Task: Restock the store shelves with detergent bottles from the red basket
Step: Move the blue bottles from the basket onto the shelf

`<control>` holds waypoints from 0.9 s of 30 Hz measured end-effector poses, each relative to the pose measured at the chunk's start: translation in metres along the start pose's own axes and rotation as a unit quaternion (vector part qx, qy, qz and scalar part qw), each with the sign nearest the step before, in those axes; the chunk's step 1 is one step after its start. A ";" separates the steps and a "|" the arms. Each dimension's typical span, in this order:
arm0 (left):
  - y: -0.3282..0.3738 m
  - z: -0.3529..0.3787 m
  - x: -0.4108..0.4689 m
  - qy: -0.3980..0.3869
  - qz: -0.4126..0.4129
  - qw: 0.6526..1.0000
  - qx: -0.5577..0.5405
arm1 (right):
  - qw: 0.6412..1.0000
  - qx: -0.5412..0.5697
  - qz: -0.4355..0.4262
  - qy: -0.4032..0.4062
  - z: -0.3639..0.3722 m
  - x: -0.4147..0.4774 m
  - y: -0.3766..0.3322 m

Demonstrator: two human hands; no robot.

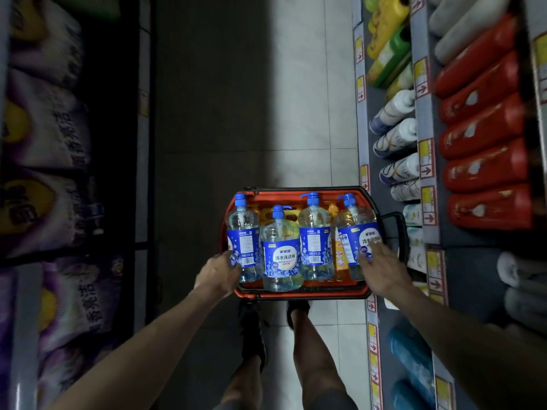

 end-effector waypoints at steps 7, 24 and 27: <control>0.024 -0.004 -0.043 -0.013 0.007 1.000 0.015 | 0.993 -0.068 -0.100 -0.008 -0.007 -0.064 -0.039; 0.117 0.059 -0.037 -0.052 0.050 0.997 -0.026 | 0.999 0.031 -0.037 0.003 -0.016 -0.058 0.025; 0.130 0.076 -0.018 -0.050 0.045 0.996 -0.052 | 0.995 0.096 0.002 -0.007 -0.019 -0.036 0.042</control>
Point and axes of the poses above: each hand's wrist, its own x-axis towards the middle knuckle, its own z-axis out of the palm, y = z × x, the point moved 10 cm from there along x, towards the middle knuckle, and after that the axes turned 6 degrees about z, right-handed, at the moved point
